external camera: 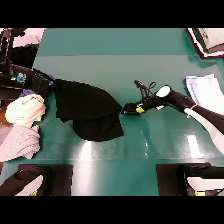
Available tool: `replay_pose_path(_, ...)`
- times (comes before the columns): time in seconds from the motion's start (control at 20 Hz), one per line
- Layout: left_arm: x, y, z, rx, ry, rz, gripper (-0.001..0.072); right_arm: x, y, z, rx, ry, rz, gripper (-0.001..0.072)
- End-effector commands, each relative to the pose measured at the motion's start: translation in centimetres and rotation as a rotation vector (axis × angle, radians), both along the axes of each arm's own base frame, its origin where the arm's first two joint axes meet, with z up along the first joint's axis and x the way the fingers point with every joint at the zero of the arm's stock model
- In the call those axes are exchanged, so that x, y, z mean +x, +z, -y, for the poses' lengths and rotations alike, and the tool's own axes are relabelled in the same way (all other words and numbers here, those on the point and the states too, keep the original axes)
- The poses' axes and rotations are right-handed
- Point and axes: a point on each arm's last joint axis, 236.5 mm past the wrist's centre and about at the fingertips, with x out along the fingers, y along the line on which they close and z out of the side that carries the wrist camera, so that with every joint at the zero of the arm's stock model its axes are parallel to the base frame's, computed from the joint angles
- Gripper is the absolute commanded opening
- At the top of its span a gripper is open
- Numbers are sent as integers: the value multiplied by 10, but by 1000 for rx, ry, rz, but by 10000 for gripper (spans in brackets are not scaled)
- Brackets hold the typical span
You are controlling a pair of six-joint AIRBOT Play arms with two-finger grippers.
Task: Fold the shirts.
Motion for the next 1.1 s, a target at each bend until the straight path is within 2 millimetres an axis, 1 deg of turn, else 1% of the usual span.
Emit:
replay_pose_path(0.0,0,1,-1,-3,7,0,24,34,3,-2,-11,-85,115,381)
replay_pose_path(0.25,2,2,0,-9,15,6,24,40,4,-3,-9,-106,132,381)
replay_pose_path(0.4,3,2,0,-19,31,-4,24,37,4,-11,-10,-95,149,378)
replay_pose_path(0.5,2,2,0,-20,32,-7,24,35,6,-21,5,-98,153,364)
replay_pose_path(0.6,1,1,0,-28,44,-22,24,29,-2,-24,1,-84,128,363)
replay_pose_path(0.7,-1,0,0,-26,42,-32,24,21,-12,-27,5,-69,77,277)
replay_pose_path(0.75,-1,0,0,-25,41,-34,24,20,-13,-28,10,-69,69,132)
replay_pose_path(0.8,-2,0,0,-25,40,-35,24,21,-12,-28,9,-66,80,24)
replay_pose_path(0.85,-2,0,0,-25,41,-36,24,24,-7,-27,10,-64,105,24)
replay_pose_path(0.9,-1,0,0,-26,42,-33,24,30,4,-24,13,-69,145,23)
replay_pose_path(0.95,1,3,0,-29,46,-20,24,38,21,-20,26,-87,187,22)
replay_pose_path(1.0,4,12,-1,-34,50,10,23,48,46,-12,45,-117,243,22)
replay_pose_path(1.05,9,29,0,-46,57,62,24,59,75,1,60,-143,308,21)
